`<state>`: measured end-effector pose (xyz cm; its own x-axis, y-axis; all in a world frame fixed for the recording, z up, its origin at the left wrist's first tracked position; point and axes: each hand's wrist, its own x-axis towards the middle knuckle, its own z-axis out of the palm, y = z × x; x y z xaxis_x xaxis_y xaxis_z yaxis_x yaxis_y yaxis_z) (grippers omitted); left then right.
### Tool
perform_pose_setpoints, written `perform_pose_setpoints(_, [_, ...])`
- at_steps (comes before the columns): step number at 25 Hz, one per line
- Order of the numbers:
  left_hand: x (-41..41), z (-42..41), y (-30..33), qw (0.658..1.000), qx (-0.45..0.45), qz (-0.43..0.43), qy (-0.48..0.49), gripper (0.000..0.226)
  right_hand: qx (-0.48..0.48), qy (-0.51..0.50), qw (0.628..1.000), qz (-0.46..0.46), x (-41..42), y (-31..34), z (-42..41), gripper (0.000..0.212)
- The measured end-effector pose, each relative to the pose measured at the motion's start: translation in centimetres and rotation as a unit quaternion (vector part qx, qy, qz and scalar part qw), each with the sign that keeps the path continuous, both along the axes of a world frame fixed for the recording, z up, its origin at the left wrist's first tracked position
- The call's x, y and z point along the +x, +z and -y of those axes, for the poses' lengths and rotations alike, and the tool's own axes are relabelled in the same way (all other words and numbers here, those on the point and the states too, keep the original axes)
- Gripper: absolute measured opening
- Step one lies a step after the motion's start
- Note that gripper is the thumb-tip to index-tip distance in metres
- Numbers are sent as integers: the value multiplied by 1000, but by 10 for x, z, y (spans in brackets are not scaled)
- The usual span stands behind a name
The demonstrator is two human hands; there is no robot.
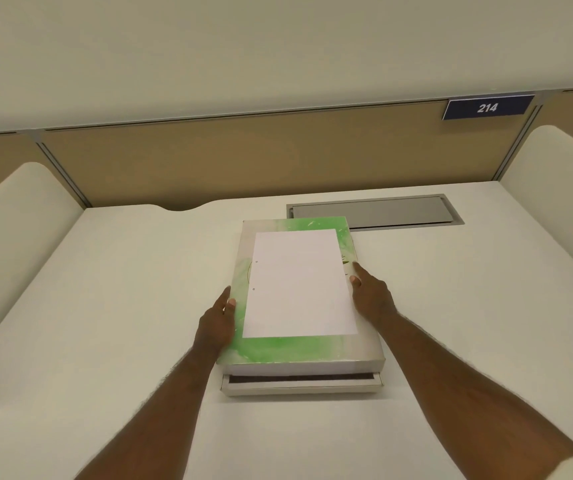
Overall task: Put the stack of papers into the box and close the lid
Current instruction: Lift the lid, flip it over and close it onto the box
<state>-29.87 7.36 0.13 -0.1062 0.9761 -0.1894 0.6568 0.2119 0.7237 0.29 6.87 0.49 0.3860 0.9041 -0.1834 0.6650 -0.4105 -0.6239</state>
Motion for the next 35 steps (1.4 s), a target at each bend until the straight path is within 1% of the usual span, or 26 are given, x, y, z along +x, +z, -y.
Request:
perform_pose_setpoints(4, [2, 2, 15, 1000, 2, 12, 10, 46, 17, 3, 1000, 6, 0, 9, 1, 46])
perform_pose_setpoints(6, [-4, 29, 2, 1000, -30, -4, 2, 46, -11, 21, 1000, 16, -6, -7, 25, 46])
perform_pose_setpoints(10, [-5, 32, -2, 999, -31, -15, -4, 47, -6, 14, 999, 37, -4, -10, 32, 47])
perform_pose_setpoints(15, [-5, 38, -4, 997, -18, -61, -42, 49, -27, 31, 996, 79, -7, -14, 41, 49])
perform_pose_setpoints(21, [-6, 35, -10, 990, -45, -109, -75, 55, -33, 40, 994, 94, -9, -21, 43, 51])
perform_pose_setpoints(24, [-5, 29, -9, 979, -51, -174, -93, 61, -40, 61, 991, 117, -14, -22, 37, 52])
perform_pose_setpoints(27, [-5, 13, -7, 950, -8, -275, -146, 65, -39, 93, 983, 153, -18, -22, 27, 56])
perform_pose_setpoints(29, [-6, -3, -9, 930, 11, -315, -191, 68, -44, 119, 974, 190, -19, -23, 17, 59])
perform_pose_setpoints(31, [-6, -20, -11, 919, 0, -328, -219, 71, -57, 125, 970, 201, -20, -23, 10, 60])
perform_pose_setpoints(35, [-7, -49, -12, 918, -10, -319, -235, 73, -66, 116, 967, 219, -24, -23, 3, 60])
